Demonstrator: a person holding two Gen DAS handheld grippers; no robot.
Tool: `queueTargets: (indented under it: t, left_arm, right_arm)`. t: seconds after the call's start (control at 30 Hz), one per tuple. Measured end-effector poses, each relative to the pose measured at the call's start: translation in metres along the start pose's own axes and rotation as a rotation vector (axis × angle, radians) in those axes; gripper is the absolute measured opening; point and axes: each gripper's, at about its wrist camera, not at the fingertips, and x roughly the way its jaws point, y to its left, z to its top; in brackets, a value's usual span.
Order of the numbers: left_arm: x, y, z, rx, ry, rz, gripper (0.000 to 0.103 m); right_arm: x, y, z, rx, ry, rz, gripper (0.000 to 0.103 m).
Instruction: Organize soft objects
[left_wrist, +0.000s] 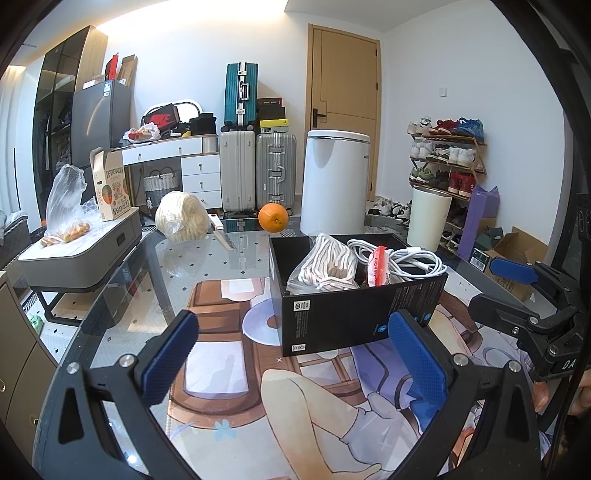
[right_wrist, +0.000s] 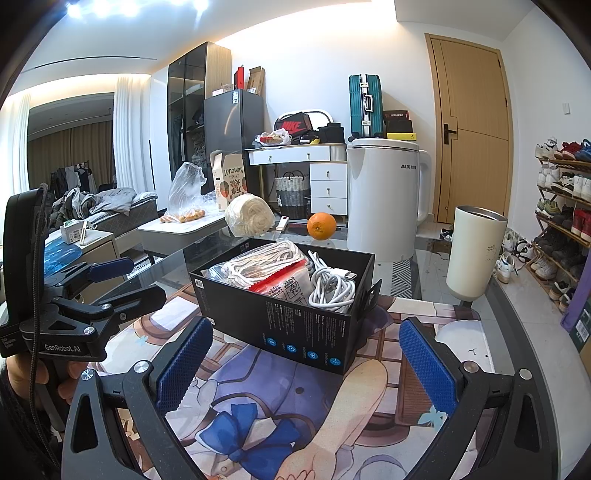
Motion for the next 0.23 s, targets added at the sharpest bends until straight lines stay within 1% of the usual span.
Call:
queueTargets:
  t: [0.23]
  left_arm:
    - [-0.0003,-0.0006,0.0044,0.0,-0.003,0.002,0.103]
  right_arm:
    - [0.0003,-0.0001,0.0001,0.001,0.0,0.0,0.103]
